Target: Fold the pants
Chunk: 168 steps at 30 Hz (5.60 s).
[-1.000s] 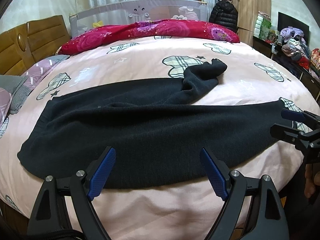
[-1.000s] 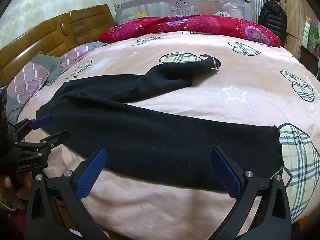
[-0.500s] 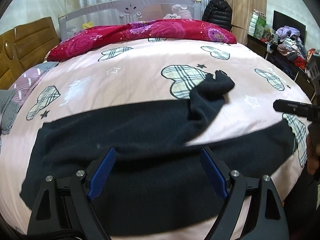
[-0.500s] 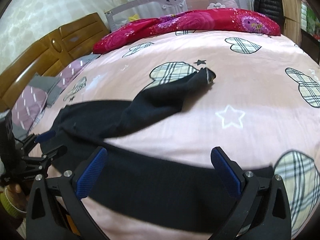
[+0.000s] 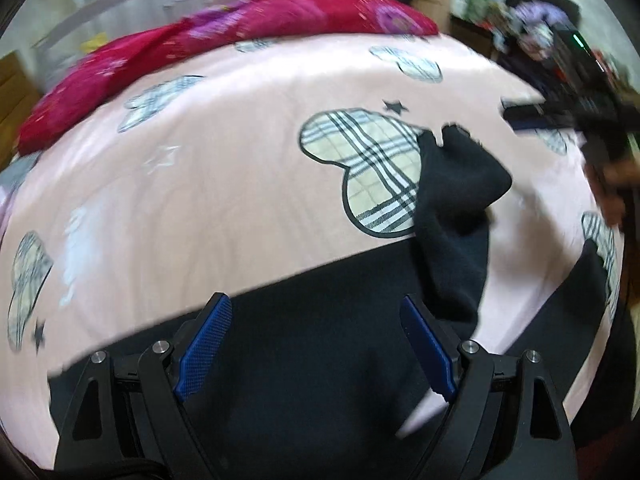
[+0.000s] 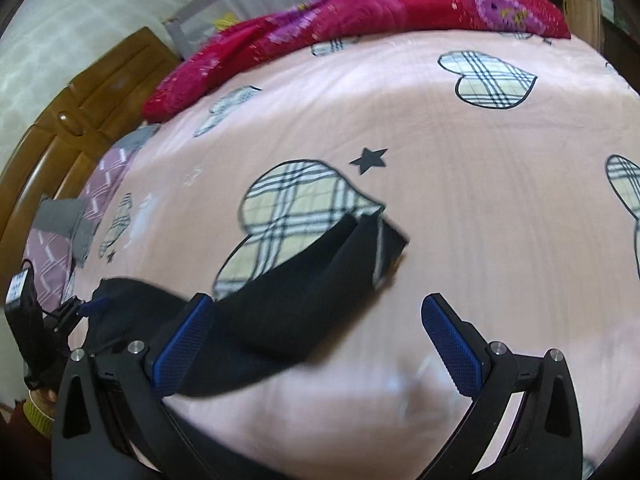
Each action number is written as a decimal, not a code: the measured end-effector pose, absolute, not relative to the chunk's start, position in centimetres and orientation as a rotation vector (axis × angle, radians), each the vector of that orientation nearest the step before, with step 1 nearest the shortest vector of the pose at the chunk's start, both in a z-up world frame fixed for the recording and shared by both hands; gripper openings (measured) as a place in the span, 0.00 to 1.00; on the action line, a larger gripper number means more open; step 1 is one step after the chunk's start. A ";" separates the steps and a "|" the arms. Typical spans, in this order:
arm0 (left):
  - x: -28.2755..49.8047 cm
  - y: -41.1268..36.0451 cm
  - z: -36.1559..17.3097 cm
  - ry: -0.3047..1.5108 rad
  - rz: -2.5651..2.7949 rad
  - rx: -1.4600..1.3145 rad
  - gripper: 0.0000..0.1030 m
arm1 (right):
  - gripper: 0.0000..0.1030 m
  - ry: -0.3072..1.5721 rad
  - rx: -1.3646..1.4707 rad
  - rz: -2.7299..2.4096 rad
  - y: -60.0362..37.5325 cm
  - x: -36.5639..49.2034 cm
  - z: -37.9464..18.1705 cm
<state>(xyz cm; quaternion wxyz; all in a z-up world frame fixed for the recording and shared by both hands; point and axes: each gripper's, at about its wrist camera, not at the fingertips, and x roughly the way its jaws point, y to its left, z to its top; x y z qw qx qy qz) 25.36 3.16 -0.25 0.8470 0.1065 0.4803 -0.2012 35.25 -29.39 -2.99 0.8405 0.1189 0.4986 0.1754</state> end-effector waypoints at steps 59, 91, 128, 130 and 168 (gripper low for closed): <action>19.9 -1.2 0.2 1.124 -0.679 0.281 0.05 | 0.88 1.032 0.196 0.380 -35.6 34.2 -2.0; 10.7 4.3 -1.0 1.186 -0.522 -0.050 0.35 | 0.73 1.047 0.385 0.332 -42.5 20.1 -5.7; 7.9 11.7 -1.4 1.141 -0.290 -0.643 0.05 | 0.03 0.917 0.053 0.714 -41.3 20.0 -2.4; 7.2 11.4 -2.1 1.131 -0.282 -0.651 0.05 | 0.03 0.899 0.048 0.726 -41.8 18.1 -2.8; 2.3 25.0 -1.4 0.997 0.075 -0.794 0.60 | 0.59 0.920 0.070 0.816 -24.1 11.1 -2.8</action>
